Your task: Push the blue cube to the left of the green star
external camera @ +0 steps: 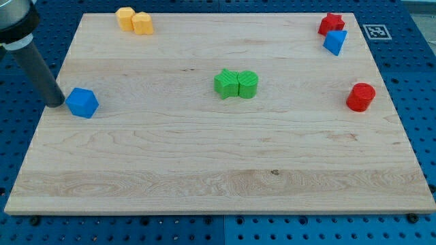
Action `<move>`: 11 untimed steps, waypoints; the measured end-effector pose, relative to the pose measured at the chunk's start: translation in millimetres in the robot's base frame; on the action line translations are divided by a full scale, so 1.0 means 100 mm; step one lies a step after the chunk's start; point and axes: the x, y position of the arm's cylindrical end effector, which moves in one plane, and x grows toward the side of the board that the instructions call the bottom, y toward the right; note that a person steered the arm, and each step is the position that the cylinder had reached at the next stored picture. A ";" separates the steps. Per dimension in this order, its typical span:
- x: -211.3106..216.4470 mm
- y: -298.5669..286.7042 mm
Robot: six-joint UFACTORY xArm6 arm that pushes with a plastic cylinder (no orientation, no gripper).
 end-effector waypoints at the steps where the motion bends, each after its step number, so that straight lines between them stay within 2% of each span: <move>1: 0.23 0.00; 2: 0.34 0.01; 6: 0.21 0.49; 10: 0.01 0.54; 11: 0.27 0.91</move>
